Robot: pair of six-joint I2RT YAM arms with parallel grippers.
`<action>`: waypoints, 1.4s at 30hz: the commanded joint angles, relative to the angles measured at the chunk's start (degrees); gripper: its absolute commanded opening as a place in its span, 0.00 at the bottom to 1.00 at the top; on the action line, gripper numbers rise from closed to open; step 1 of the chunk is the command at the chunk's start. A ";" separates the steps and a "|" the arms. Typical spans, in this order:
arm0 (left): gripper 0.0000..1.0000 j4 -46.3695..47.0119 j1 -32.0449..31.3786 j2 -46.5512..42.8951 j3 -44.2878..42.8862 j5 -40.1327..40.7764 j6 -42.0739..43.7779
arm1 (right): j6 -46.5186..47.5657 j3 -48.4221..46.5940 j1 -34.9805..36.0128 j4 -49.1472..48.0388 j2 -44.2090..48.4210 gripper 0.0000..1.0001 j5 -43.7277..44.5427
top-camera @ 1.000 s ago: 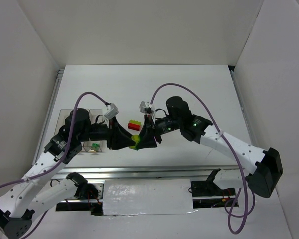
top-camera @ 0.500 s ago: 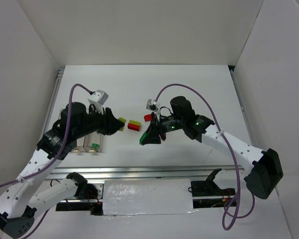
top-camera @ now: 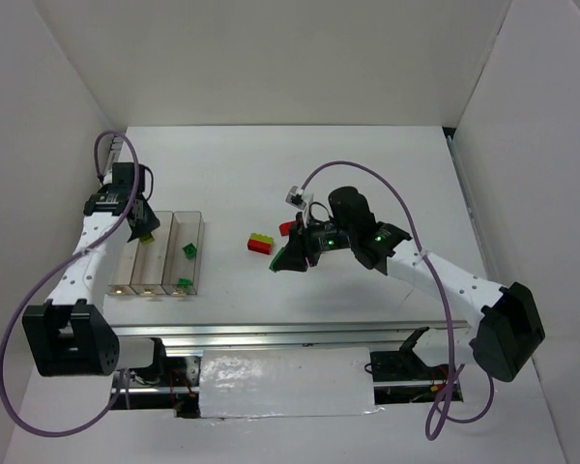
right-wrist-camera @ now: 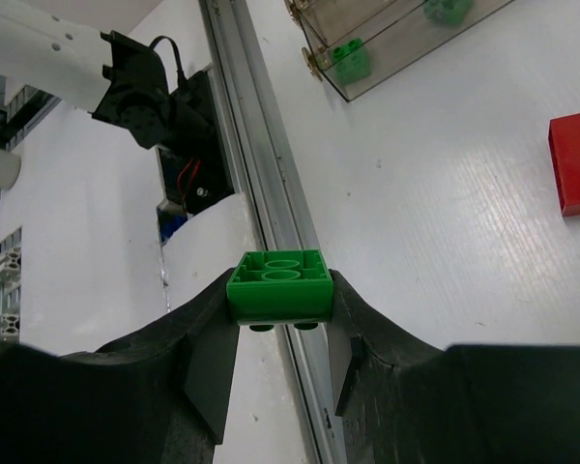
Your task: Sort the legos into containers by color
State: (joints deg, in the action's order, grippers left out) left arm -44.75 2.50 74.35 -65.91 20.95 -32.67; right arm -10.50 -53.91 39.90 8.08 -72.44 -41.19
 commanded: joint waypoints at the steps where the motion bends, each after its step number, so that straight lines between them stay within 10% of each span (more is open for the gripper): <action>1: 0.00 0.02 1.45 3.60 -2.91 0.59 -1.70 | -1.27 0.82 -0.26 -4.03 1.43 0.00 -1.43; 6: 0.14 1.33 3.65 7.65 -1.95 -2.75 -1.09 | -1.28 0.56 -0.17 -3.68 0.73 0.00 -1.53; 13: 1.00 1.42 5.41 7.74 -0.62 -3.55 -1.61 | -3.12 0.91 0.00 -5.26 0.90 0.06 -1.53; 29: 1.00 11.09 5.50 -30.65 9.22 3.13 -4.60 | -26.94 -35.24 16.08 -5.27 -37.13 0.16 32.30; 36: 0.99 11.00 5.50 -31.81 9.31 0.68 -3.02 | -25.18 -55.85 18.20 4.75 -55.25 0.23 33.46; 42: 0.99 11.26 5.50 -29.79 8.87 -2.66 -1.70 | -23.96 -59.73 18.37 6.25 -58.60 0.48 32.76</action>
State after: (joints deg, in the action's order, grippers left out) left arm -35.31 7.81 45.19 -57.01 20.45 -35.99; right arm -35.09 -110.85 58.00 12.88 -131.37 -8.93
